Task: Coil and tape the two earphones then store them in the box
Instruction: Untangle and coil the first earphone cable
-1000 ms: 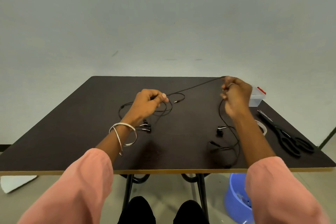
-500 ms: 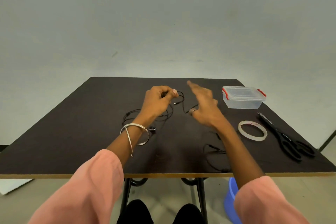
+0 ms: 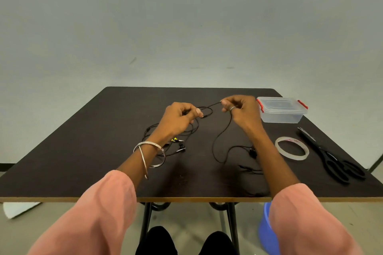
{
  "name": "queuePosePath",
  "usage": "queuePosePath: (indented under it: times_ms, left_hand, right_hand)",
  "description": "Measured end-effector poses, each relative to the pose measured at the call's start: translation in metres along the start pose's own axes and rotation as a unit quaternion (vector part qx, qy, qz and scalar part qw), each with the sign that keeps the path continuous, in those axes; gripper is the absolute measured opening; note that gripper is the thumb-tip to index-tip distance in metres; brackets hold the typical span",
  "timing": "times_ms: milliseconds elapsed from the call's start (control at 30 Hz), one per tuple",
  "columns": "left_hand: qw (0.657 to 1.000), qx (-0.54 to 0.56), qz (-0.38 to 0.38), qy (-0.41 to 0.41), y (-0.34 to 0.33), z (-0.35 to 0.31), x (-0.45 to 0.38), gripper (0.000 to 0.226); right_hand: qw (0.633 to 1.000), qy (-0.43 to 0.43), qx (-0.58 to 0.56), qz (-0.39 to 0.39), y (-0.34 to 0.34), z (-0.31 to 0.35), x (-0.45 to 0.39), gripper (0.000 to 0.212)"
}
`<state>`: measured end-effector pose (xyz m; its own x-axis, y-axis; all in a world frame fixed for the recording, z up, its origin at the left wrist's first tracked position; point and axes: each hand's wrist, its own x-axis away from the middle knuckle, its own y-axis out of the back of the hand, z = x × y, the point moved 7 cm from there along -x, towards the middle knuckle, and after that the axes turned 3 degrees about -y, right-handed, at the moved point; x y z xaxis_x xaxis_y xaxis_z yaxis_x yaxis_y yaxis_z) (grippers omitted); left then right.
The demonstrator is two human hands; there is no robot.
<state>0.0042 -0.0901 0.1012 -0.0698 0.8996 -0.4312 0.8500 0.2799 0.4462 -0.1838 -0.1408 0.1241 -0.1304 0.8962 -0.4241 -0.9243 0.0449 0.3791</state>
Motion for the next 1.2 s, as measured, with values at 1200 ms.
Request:
queuePosePath:
  times_ms: [1200]
  left_hand:
    - [0.895,0.371,0.085,0.231,-0.007,-0.006,0.012,0.030]
  right_hand:
    - [0.982,-0.094,-0.153,0.058,-0.002,0.013,-0.002,0.020]
